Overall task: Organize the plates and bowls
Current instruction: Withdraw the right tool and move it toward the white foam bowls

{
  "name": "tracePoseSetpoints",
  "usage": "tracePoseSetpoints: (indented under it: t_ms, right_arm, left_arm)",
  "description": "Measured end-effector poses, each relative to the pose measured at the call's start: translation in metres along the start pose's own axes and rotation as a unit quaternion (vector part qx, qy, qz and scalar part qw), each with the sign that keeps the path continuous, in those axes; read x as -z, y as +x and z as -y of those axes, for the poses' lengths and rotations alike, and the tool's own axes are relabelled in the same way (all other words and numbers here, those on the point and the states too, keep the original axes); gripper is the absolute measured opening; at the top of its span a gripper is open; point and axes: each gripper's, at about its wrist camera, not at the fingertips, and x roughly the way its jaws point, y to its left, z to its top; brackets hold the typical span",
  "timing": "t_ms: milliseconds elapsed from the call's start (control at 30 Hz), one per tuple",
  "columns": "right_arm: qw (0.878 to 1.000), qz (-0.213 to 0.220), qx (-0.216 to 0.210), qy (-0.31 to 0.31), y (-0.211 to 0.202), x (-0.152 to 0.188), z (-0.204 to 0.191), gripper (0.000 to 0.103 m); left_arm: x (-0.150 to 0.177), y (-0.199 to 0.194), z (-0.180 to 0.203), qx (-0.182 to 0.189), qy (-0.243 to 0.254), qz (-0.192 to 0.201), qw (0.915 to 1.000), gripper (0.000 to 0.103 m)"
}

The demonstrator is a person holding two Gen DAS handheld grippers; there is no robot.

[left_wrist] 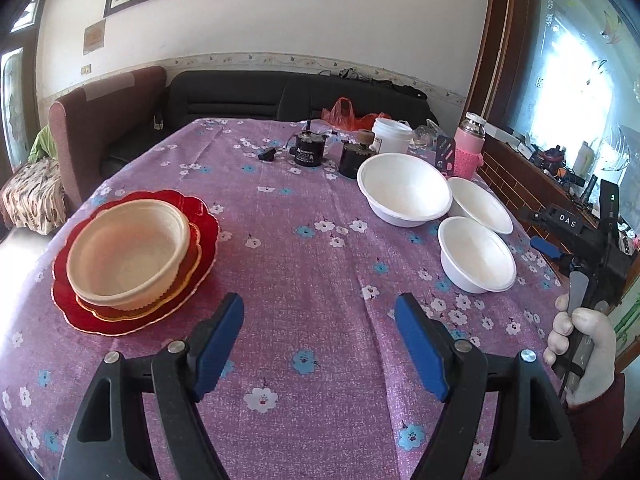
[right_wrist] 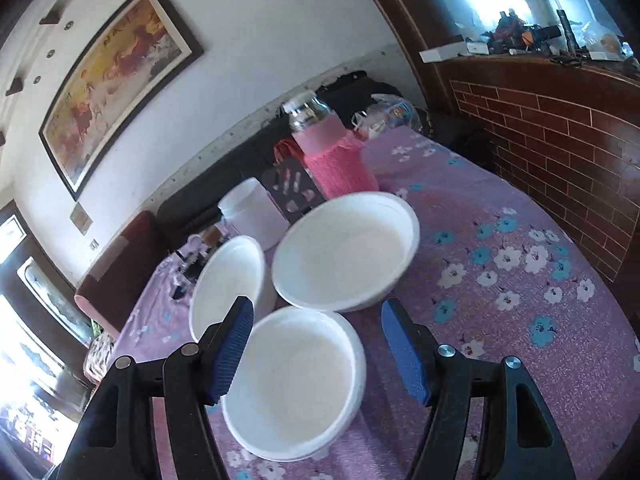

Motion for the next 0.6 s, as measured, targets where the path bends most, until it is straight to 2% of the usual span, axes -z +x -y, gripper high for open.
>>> tracePoseSetpoints:
  t_ms: [133, 300, 600]
  right_arm:
    - [0.999, -0.014, -0.016, 0.026, 0.005, 0.000, 0.013, 0.071]
    - [0.999, -0.026, -0.005, 0.018, 0.007, 0.006, 0.013, 0.071]
    - [0.997, -0.051, -0.004, 0.055, 0.008, 0.012, 0.037, 0.071]
  left_arm:
    - [-0.003, 0.010, 0.006, 0.025, -0.013, -0.024, 0.9993, 0.077]
    - [-0.005, 0.008, 0.009, 0.024, -0.004, -0.011, 0.9996, 0.077]
    - [-0.016, 0.036, 0.010, 0.025, 0.004, -0.035, 0.9991, 0.077]
